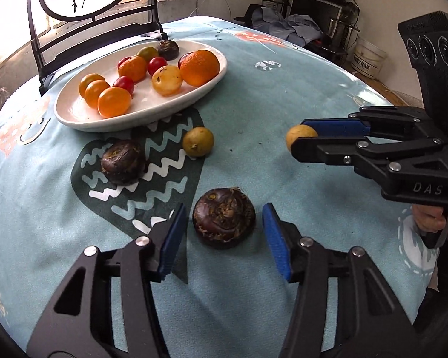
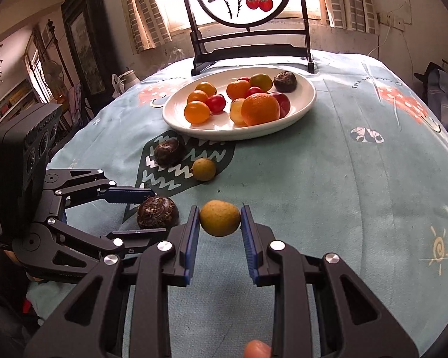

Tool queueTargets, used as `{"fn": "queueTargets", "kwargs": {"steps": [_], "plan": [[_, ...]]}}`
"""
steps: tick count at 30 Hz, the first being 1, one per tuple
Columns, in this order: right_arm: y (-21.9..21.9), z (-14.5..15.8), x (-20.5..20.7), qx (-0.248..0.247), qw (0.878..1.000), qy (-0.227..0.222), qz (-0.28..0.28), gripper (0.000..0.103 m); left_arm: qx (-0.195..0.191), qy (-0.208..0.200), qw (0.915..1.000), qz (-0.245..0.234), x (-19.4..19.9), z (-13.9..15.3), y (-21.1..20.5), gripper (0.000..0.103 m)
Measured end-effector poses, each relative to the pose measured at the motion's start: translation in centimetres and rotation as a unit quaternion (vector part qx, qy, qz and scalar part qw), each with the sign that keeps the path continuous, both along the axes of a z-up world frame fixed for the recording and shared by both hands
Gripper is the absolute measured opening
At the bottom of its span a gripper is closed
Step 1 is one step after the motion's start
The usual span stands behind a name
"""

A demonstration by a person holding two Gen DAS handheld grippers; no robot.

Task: Organize fruits
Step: 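Grasp a small yellow fruit with the right gripper while the left gripper grasps a passion fruit, then carry both fruits onto the white plate and open both grippers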

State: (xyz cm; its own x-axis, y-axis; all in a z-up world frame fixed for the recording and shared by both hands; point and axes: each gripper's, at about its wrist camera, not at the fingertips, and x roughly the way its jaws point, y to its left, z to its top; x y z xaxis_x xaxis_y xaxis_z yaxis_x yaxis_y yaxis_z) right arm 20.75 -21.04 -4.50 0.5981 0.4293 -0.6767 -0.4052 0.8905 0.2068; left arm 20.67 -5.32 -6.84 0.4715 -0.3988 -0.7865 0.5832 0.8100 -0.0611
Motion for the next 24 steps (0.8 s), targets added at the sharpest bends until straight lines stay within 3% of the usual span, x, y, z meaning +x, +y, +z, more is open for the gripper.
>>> {"fn": "queueTargets", "kwargs": {"steps": [8, 16, 20, 24], "plan": [[-0.1, -0.1, 0.2, 0.001, 1.000, 0.004, 0.000, 0.028, 0.030, -0.007, 0.9995, 0.004, -0.2, -0.3, -0.8, 0.045], [-0.1, -0.2, 0.2, 0.002, 1.000, 0.005, 0.001, 0.028, 0.028, -0.011, 0.9995, 0.009, -0.2, -0.1, -0.7, 0.045], [0.1, -0.1, 0.4, 0.016, 1.000, 0.008, 0.013, 0.028, 0.008, -0.010, 0.9999, 0.008, -0.4, 0.4, -0.5, 0.044], [0.8, 0.9, 1.5, 0.008, 1.000, -0.016, 0.013, 0.028, -0.042, -0.011, 0.9990, 0.013, 0.3, 2.3, 0.4, 0.044]]}}
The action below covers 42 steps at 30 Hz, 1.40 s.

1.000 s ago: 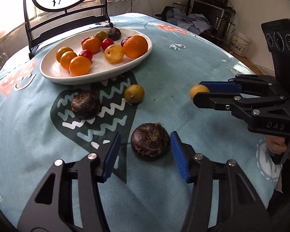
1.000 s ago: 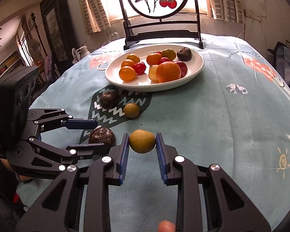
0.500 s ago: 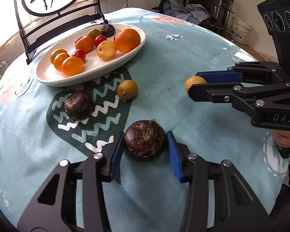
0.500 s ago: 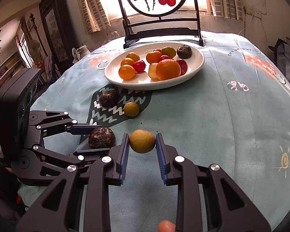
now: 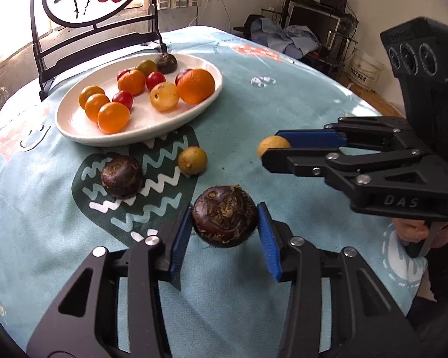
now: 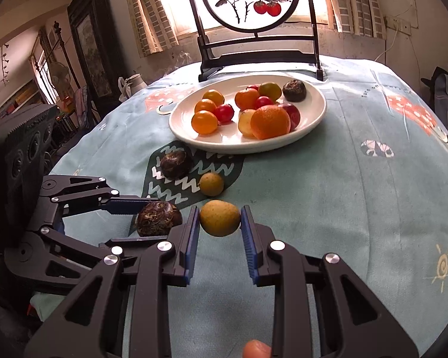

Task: Organize fruits
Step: 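Carry both fruits onto the white plate and open both grippers, then grasp the last small yellow fruit with the right gripper while the left gripper grasps the last passion fruit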

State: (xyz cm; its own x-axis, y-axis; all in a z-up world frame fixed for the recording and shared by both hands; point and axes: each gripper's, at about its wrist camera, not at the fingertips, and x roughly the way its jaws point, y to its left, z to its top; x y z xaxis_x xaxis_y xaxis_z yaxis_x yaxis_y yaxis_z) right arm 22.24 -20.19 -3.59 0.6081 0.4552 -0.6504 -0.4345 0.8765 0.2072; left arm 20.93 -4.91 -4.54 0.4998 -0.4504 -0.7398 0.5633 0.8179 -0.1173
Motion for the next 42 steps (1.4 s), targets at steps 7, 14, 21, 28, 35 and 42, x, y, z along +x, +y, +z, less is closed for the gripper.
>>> {"fn": "queueTargets", "kwargs": {"steps": [7, 14, 21, 28, 35, 42], "plan": [[0.1, 3.4, 5.8, 0.035, 0.996, -0.062, -0.052, 0.028, -0.072, -0.010, 0.9928, 0.095, 6.0, 4.5, 3.4, 0.044], [0.2, 3.1, 13.3, 0.053, 0.993, -0.052, -0.092, 0.028, -0.048, -0.017, 0.9838, 0.172, 15.1, 4.8, 4.5, 0.044], [1.0, 2.3, 15.6, 0.038, 0.995, -0.052, -0.080, 0.042, -0.039, -0.024, 0.9742, 0.221, 17.9, 4.3, 5.4, 0.081], [1.8, 4.4, 11.1, 0.043, 0.996, -0.057, -0.050, 0.055, -0.029, -0.045, 0.9700, 0.237, 12.9, 5.8, 6.7, 0.098], [4.8, 1.2, 4.6, -0.033, 0.998, -0.048, -0.026, 0.058, -0.025, -0.020, 0.9504, 0.309, 7.5, 1.7, 10.5, 0.101], [6.5, -1.5, 4.4, -0.079, 0.997, -0.008, 0.005, 0.056, -0.024, -0.025, 0.9424, 0.333, 7.1, 1.8, 11.8, 0.101]]}}
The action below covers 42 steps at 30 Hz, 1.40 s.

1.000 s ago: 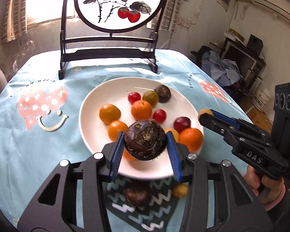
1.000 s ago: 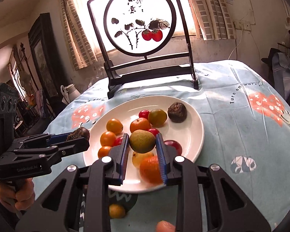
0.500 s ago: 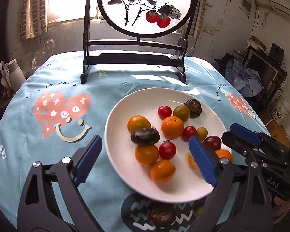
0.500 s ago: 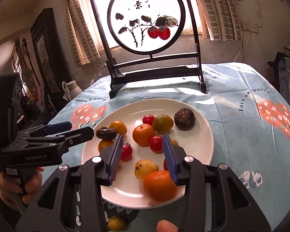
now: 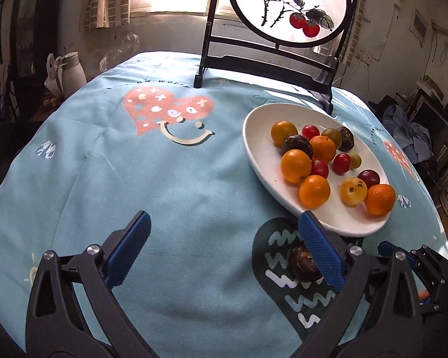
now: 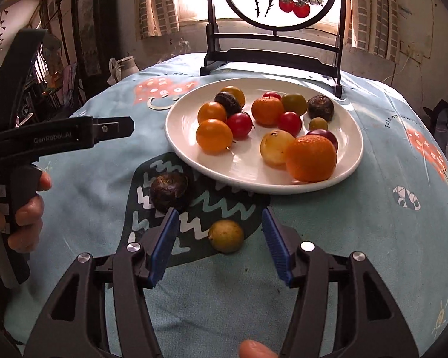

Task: Organize fruits
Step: 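Grasp the last small yellow fruit with the right gripper while the left gripper grasps the last passion fruit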

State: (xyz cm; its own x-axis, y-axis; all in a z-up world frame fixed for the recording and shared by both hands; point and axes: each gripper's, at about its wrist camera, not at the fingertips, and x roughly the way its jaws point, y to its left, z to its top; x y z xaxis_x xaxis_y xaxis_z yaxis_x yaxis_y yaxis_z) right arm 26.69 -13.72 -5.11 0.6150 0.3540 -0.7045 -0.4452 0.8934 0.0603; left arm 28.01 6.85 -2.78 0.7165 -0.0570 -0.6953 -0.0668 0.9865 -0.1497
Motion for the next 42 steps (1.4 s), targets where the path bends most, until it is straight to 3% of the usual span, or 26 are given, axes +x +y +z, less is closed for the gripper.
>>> {"fn": "queueTargets", "kwargs": {"steps": [4, 12, 21, 27, 31, 34, 36, 42], "plan": [[0.0, -0.7, 0.4, -0.003, 1.000, 0.019, 0.006, 0.045, 0.000, 0.005, 1.0000, -0.007, -0.1, -0.1, -0.3, 0.101], [0.2, -1.3, 0.7, -0.010, 0.999, 0.035, 0.008, 0.043, 0.001, -0.003, 0.9998, -0.017, -0.4, 0.4, -0.7, 0.101], [0.1, -1.6, 0.9, -0.013, 0.999, 0.041, 0.007, 0.028, 0.005, 0.001, 0.9998, -0.020, -0.3, 0.3, -0.9, 0.101], [-0.8, -0.6, 0.6, 0.006, 1.000, 0.027, -0.004, 0.027, -0.002, 0.006, 0.9995, -0.031, -0.2, 0.0, -1.2, 0.101], [-2.8, 0.4, 0.8, 0.040, 0.998, 0.017, -0.037, 0.027, 0.004, 0.009, 0.9973, -0.073, -0.3, -0.4, -2.8, 0.100], [-4.0, 0.5, 1.1, 0.060, 0.997, 0.026, -0.051, 0.027, 0.033, 0.006, 0.9918, -0.124, -0.8, -0.7, -5.0, 0.091], [-4.3, 0.6, 1.2, 0.067, 0.996, 0.030, -0.056, 0.027, 0.045, 0.014, 0.9865, -0.157, -1.0, -1.2, -6.3, 0.078], [-4.1, 0.5, 1.2, 0.064, 0.996, 0.031, -0.055, 0.027, 0.043, 0.038, 0.9790, -0.196, -0.9, -2.7, -8.0, 0.067]]}}
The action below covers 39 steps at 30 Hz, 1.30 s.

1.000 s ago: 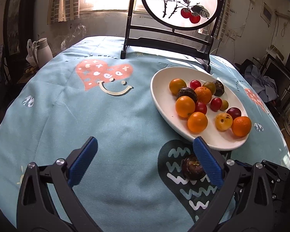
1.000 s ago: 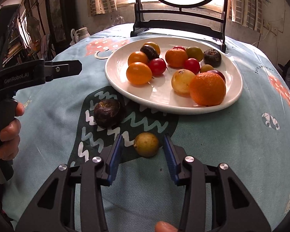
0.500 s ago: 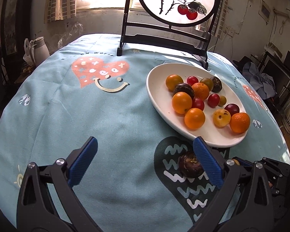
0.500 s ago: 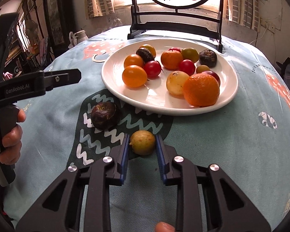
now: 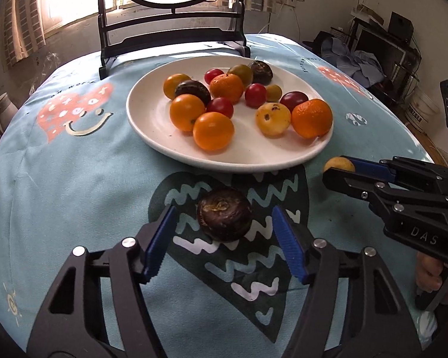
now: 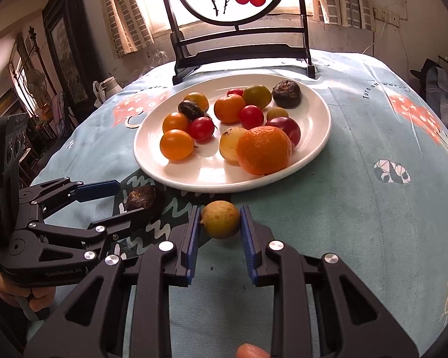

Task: Organize fruits
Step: 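Grasp the last small yellow fruit with the right gripper while the left gripper grasps the last passion fruit, then carry both fruits onto the white plate and open both grippers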

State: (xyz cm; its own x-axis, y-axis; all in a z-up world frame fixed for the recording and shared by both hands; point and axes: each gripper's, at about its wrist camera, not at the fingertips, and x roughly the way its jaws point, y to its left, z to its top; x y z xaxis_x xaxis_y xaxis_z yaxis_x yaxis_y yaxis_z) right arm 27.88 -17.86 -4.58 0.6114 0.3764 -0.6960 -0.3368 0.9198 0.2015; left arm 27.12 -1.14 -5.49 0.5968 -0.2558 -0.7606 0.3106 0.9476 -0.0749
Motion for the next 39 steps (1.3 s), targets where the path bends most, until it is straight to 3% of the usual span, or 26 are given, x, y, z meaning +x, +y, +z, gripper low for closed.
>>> {"fn": "queueTargets", "kwargs": {"steps": [4, 6, 18, 26, 33, 39], "plan": [[0.0, -0.2, 0.1, -0.001, 1.000, 0.005, 0.000, 0.027, 0.007, -0.003, 1.0000, -0.006, 0.1, -0.4, -0.6, 0.066], [0.1, -0.2, 0.2, 0.000, 1.000, 0.006, 0.001, 0.027, 0.010, 0.003, 0.9999, -0.011, 0.4, -0.7, -0.9, 0.058], [-0.1, -0.3, 0.2, -0.005, 1.000, 0.004, -0.002, 0.027, 0.034, 0.004, 0.9994, -0.002, 0.8, -1.7, -1.1, 0.043], [0.3, -0.4, -0.4, -0.009, 1.000, 0.000, 0.004, 0.027, 0.015, 0.005, 0.9999, -0.004, 0.2, -1.3, -0.8, 0.043], [0.3, 0.3, -1.8, 0.016, 0.999, -0.010, 0.026, 0.027, -0.011, -0.017, 0.9998, -0.006, -1.9, 0.7, -0.6, 0.043], [-0.6, 4.0, -0.9, 0.053, 0.996, -0.067, 0.019, 0.027, -0.055, -0.055, 0.9969, -0.011, -0.6, 5.6, 0.2, 0.043]]}}
